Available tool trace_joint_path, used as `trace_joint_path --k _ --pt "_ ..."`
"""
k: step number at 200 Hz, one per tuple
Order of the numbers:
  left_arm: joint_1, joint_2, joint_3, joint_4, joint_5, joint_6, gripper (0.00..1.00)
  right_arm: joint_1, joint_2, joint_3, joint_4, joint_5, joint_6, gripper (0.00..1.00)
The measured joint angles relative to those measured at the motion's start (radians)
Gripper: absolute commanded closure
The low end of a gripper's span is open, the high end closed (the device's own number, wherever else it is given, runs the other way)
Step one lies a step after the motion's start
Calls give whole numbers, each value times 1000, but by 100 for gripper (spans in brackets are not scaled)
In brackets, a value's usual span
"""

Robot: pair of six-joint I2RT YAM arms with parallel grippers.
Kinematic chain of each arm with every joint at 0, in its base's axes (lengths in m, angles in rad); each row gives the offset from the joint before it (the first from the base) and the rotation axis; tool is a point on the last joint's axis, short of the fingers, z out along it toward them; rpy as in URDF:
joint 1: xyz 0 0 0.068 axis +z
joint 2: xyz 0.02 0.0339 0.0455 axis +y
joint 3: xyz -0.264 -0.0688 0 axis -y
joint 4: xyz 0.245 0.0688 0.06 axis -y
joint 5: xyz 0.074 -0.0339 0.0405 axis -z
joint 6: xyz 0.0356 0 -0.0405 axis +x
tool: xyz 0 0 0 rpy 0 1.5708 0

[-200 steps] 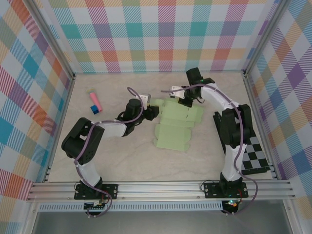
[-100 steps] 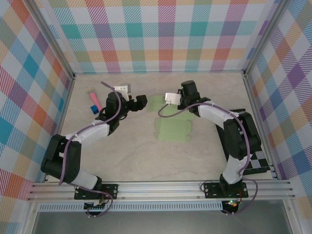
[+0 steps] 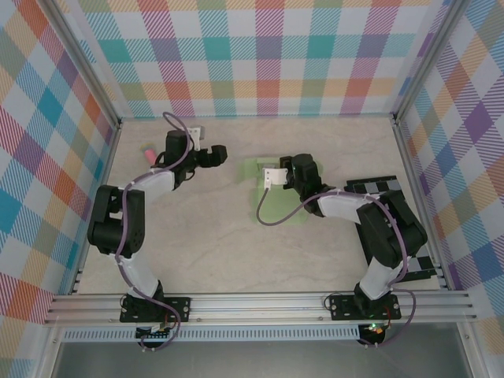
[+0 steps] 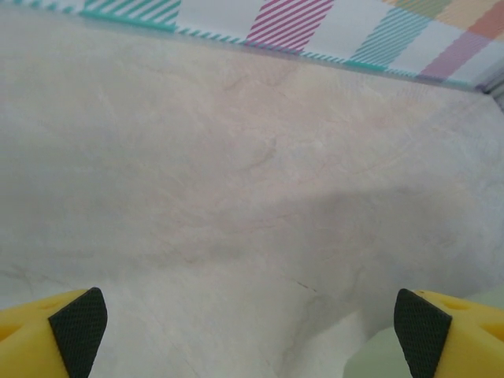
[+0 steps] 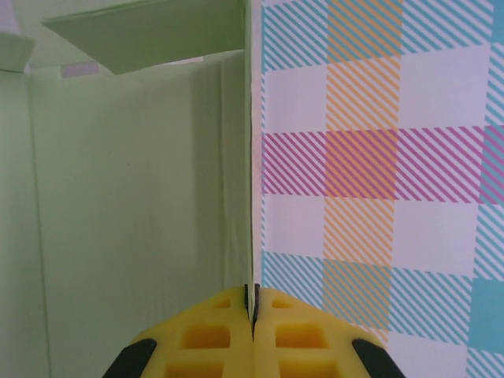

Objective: Fold the paper box

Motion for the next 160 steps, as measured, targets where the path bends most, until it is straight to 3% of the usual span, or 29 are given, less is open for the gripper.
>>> trace_joint_path --k 74,160 --pt "-82 138 9 55 67 158 4 19 0 -61 176 -6 -76 100" --pt "-97 154 -43 170 177 194 4 19 -22 -80 154 -2 -41 100"
